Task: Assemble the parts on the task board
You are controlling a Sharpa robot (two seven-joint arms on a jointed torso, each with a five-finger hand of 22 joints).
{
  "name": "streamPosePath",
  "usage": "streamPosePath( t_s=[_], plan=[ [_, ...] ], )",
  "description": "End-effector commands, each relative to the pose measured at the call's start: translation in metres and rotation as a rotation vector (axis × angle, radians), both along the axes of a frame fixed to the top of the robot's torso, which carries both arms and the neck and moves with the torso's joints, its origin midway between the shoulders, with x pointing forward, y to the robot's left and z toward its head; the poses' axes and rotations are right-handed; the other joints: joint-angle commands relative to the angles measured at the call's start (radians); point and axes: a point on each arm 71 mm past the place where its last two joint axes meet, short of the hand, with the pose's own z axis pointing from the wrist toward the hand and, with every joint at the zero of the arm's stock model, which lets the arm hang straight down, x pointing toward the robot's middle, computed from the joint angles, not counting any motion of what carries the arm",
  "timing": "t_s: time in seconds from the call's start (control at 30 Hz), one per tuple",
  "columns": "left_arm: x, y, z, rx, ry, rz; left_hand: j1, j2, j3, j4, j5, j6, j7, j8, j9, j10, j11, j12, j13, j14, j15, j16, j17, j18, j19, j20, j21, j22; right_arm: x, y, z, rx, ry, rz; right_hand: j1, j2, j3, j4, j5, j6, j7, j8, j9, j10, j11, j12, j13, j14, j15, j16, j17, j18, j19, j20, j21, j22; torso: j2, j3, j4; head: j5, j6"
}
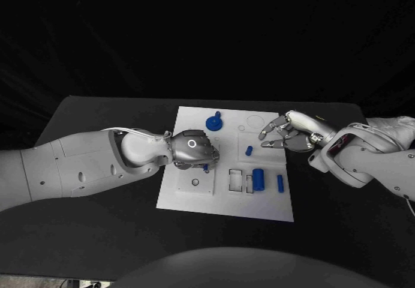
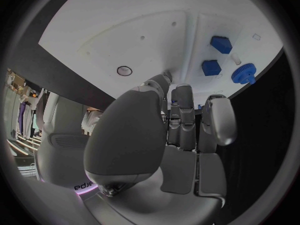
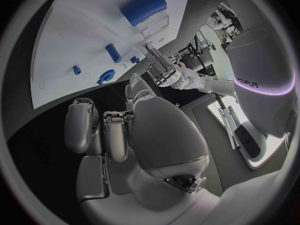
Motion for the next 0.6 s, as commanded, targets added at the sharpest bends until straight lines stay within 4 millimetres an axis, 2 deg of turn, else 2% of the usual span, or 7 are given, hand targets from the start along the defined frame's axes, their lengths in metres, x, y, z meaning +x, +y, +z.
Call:
streamPosePath(
  t_s=[0.03,0.2,0.3,0.4,0.53,0.6],
  plan=[
    [0.002,0.003,0.008,-0.184,0.145,0.066,-0.016,0.0,0.005,0.004,0.006,-0.002,0.011,-0.005,-0.002,0.009,0.011,-0.005,-0.004,0.016,-0.003,0.011,0.011,0.002,0.01,-0.001,0.016,0.188,0.0,0.0,-0.002,0.0,0.013,0.005,-0.007,0.0,0.003,0.004,-0.007,0.004,0.002,0.005,0.002,0.116,-0.045,-0.008,0.134,0.058,0.005,-0.003,0.19,-0.004,-0.003,0.007,-0.008,0.176,0.0,0.0,0.0001,-0.006,0.0],
    [0.008,0.012,0.02,-0.353,0.296,0.157,-0.018,-0.001,0.003,0.005,0.016,-0.006,0.02,-0.012,-0.003,0.019,0.021,-0.004,-0.008,0.03,-0.011,0.018,0.023,-0.001,0.02,-0.003,0.034,0.193,0.0,0.002,-0.002,0.006,0.023,0.005,-0.01,0.0,0.003,0.006,-0.008,-0.004,0.004,-0.001,0.003,0.116,-0.046,-0.009,0.134,0.058,0.005,-0.003,0.19,-0.004,-0.004,0.007,-0.008,0.176,0.0,0.0017,-0.0004,-0.005,0.0],
    [0.013,0.018,0.025,-0.45,0.407,0.228,-0.016,-0.002,-0.006,0.005,0.044,-0.011,0.027,-0.02,-0.005,0.018,0.03,-0.008,-0.013,0.032,-0.021,0.016,0.019,-0.002,0.024,-0.006,0.041,0.195,0.0,0.004,-0.003,0.016,0.04,0.006,-0.011,0.0,0.005,0.007,-0.008,-0.01,0.006,-0.006,0.003,0.115,-0.045,-0.009,0.133,0.058,0.005,-0.003,0.19,-0.003,-0.004,0.008,-0.009,0.176,0.001,0.0014,0.0017,-0.007,0.0],
    [0.018,0.024,0.027,-0.538,0.533,0.3,-0.01,0.001,-0.018,0.004,0.059,-0.024,0.035,-0.032,-0.009,0.006,0.043,-0.016,-0.02,0.031,-0.027,0.013,0.015,-0.003,0.028,-0.02,0.05,0.197,0.0,0.007,-0.004,0.029,0.063,0.009,-0.012,0.002,0.007,0.009,-0.007,-0.021,0.01,-0.015,0.003,0.115,-0.042,-0.009,0.133,0.058,0.007,-0.002,0.192,-0.003,-0.004,0.008,-0.008,0.176,0.001,0.0009,0.0005,-0.008,0.0],
    [0.023,0.031,0.027,-0.639,0.692,0.377,-0.004,0.007,-0.036,0.001,0.092,-0.037,0.043,-0.044,-0.013,-0.01,0.054,-0.023,-0.025,0.024,-0.033,0.008,0.007,-0.004,0.029,-0.034,0.053,0.198,0.0,0.013,-0.005,0.055,0.102,0.02,-0.012,0.003,0.014,0.012,-0.005,-0.045,0.022,-0.041,-0.005,0.109,-0.032,-0.014,0.129,0.057,0.015,-0.002,0.191,-0.002,-0.009,0.014,-0.018,0.173,0.001,-0.0001,0.001,-0.012,0.0],
    [0.024,0.033,0.027,-0.692,0.768,0.406,-0.001,0.011,-0.047,0.001,0.097,-0.046,0.046,-0.051,-0.015,-0.02,0.058,-0.026,-0.027,0.02,-0.033,0.005,0.0,-0.004,0.028,-0.037,0.052,0.197,-0.001,0.017,-0.005,0.079,0.135,0.025,-0.013,0.003,0.018,0.016,-0.005,-0.058,0.029,-0.058,-0.014,0.106,-0.026,-0.016,0.126,0.06,0.02,0.002,0.196,-0.001,-0.013,0.019,-0.023,0.172,0.001,-0.0003,0.0016,-0.014,0.0]
  ],
)
